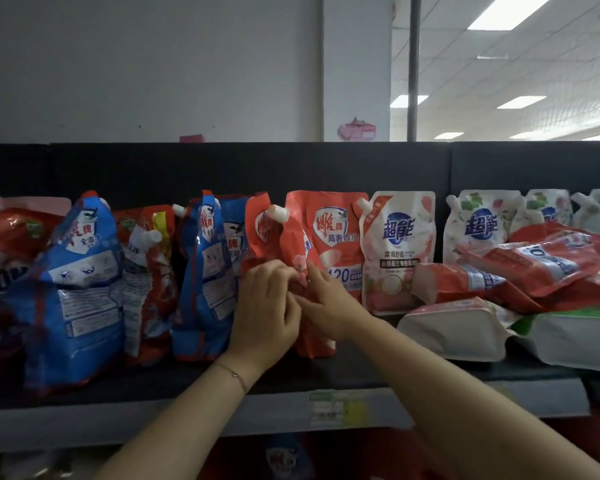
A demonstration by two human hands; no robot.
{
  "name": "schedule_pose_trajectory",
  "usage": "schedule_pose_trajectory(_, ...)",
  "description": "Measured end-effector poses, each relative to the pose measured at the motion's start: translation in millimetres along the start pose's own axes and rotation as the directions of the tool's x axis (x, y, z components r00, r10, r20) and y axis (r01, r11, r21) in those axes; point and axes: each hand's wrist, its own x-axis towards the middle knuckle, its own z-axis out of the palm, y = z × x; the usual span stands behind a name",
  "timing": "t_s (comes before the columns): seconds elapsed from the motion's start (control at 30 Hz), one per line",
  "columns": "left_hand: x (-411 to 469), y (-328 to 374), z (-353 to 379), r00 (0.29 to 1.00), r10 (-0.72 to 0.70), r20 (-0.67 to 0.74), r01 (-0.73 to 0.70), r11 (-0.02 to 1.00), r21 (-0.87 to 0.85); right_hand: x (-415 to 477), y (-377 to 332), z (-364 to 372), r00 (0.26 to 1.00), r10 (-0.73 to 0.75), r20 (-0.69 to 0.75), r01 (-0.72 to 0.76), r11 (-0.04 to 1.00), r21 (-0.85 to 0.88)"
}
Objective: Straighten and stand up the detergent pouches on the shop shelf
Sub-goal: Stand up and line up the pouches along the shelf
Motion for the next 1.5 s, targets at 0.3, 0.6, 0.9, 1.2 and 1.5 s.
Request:
schedule_pose_trajectory(0.3,14.8,44.3,36.8,0.927,0.284,0.244,-0.270,0.959,-0.091,-48.3,26.7,-75.9,0.998,-0.004,-0.058,-0.027,0.853,-0.521)
schedule_pose_trajectory(0.6,25.3,89.2,89.4,0.852,0.156,0.500,-0.036,0.970,-0.242,-81.5,58.2,-133.7,0.976,0.094,-0.198,-0.193,0.795,-0.576)
schedule_pose_trajectory(0.9,32.5,115.5,137.2,0.482,0.011,0.876,0.340,0.919,-0.198,-99.9,97.1,-152.3,0.912,0.406,-0.066,-0.373,0.747,-0.551)
schedule_pose_trajectory(1.2,37.6,126.0,143.0,0.495,0.063,0.866,0.211,0.959,-0.190,-105.1,105.7,-145.8,0.966,0.192,-0.175,-0.254,0.832,-0.493)
schedule_pose_trajectory(1.5,46.0,109.6,134.1,0.818,0.069,0.571,0.166,0.922,-0.349,-70.8,77.1,-140.3,0.898,0.103,-0.428,-0.293,0.865,-0.407)
